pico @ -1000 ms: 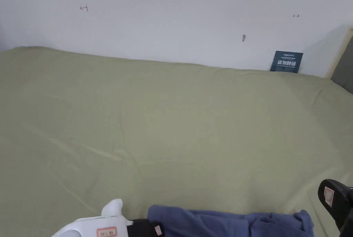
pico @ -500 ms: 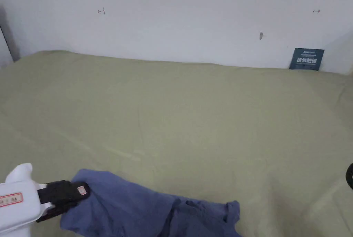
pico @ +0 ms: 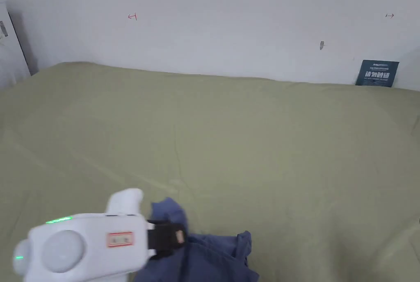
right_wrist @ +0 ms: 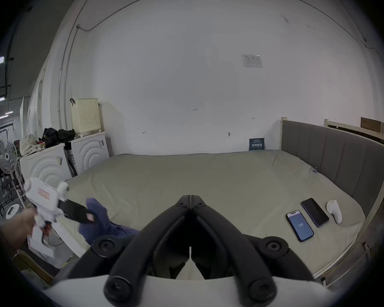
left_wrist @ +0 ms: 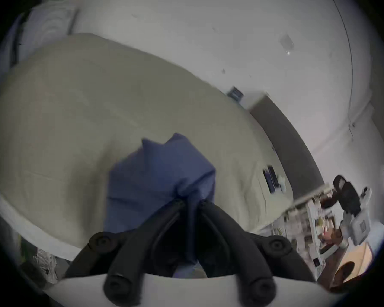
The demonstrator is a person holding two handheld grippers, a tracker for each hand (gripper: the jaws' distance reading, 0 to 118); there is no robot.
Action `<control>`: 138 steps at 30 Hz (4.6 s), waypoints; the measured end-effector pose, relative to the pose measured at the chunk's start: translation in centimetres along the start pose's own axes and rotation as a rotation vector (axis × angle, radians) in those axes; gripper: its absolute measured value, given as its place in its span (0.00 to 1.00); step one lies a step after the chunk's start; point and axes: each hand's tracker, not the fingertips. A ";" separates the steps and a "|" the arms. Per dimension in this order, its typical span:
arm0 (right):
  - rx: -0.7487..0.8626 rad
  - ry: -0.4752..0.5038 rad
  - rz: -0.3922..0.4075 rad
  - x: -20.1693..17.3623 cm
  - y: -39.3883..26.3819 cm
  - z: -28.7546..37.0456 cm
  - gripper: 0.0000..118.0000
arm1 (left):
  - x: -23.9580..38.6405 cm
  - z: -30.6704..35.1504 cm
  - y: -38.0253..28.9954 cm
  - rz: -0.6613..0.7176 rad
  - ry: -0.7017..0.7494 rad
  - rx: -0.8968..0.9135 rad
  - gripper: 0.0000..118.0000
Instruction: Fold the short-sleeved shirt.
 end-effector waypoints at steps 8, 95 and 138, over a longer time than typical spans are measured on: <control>-0.020 -0.049 -0.016 1.2 -0.5 0.6 0.00 | 2.1 -10.4 -4.0 0.032 -0.057 -0.203 0.15; -0.481 0.549 -0.716 -1.0 -17.0 -23.6 0.00 | -22.6 6.8 0.2 0.272 -0.130 0.026 0.21; 0.104 -0.071 0.213 -2.7 3.3 -6.4 0.00 | 6.3 13.3 2.7 -0.334 0.314 0.782 0.07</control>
